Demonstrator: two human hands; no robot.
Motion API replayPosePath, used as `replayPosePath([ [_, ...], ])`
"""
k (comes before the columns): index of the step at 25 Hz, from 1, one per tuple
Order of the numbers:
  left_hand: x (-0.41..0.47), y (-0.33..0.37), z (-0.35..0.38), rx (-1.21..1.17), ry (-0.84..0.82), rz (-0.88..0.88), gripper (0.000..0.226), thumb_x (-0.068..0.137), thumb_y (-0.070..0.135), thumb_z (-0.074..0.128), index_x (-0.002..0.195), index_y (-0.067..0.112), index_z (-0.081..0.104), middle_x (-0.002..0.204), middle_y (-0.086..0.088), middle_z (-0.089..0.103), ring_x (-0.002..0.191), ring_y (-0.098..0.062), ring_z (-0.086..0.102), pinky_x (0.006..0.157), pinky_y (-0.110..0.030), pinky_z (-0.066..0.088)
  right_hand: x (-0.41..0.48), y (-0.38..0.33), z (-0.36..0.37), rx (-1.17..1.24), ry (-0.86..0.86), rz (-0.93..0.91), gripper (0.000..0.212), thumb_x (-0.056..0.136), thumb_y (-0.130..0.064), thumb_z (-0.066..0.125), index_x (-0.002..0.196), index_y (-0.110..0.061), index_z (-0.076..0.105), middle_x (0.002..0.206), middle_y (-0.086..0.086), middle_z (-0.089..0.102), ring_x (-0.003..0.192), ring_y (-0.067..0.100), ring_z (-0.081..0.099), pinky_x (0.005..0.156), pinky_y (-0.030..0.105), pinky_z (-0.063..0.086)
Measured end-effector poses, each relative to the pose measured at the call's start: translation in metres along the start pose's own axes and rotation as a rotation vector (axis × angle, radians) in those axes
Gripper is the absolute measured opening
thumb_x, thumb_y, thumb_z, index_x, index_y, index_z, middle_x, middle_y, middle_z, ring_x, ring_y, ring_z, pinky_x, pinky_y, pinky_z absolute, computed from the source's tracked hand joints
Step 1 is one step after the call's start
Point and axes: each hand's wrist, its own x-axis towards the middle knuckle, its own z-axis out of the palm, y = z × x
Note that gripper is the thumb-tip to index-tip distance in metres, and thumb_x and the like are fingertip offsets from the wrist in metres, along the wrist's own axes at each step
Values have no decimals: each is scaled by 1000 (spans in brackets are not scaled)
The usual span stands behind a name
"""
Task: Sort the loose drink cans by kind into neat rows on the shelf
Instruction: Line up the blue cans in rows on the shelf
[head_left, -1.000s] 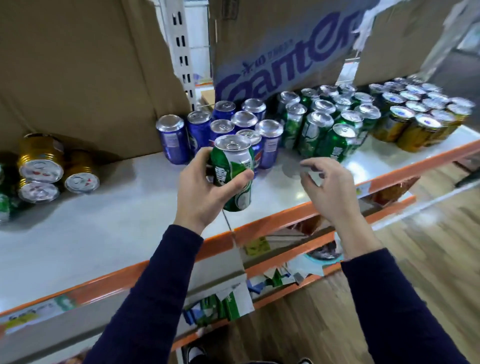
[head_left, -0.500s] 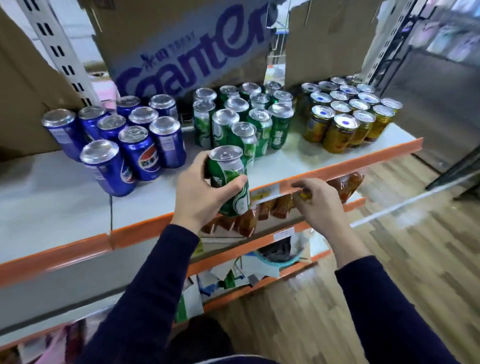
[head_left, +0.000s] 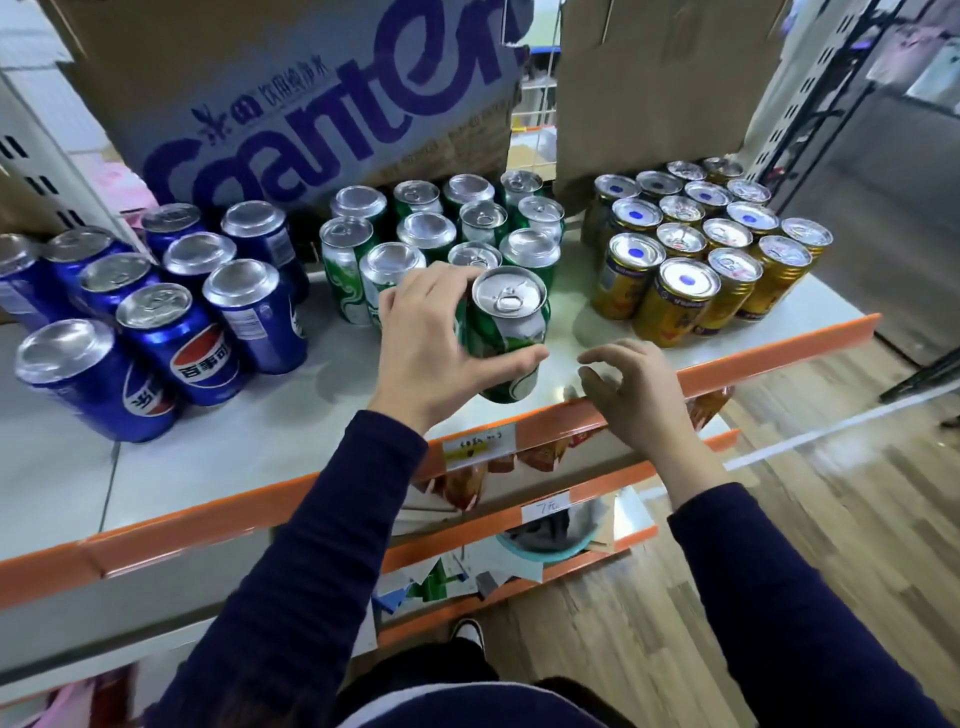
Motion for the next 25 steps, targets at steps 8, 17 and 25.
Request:
replayPosePath([
  [8,9,0,28,288,56,-111,83,57,73,68,119,19,61,114,2,58,113,-22,45,92,-35,21,-5,31,12,-55,-6,-131,12,88,-17,66,90,-7,73,98,8,67,90,30,54,80,34,42],
  [17,-1,14,45,477,134,-301,82,63,55,79,130,16,52,135,-6,43,130,-28,31,109,-40,17,-4,39,6,-22,-19,-263,12,89,-15,63,91,-5,70,93,11,65,84,31,52,78,37,42],
  [25,-67,10,9,441,270,-358,46,82,30,71,124,13,59,129,-6,53,123,-24,48,104,-40,34,-12,-5,11,283,-136,-427,13,89,-12,60,97,-5,68,95,8,67,92,26,60,82,29,42],
])
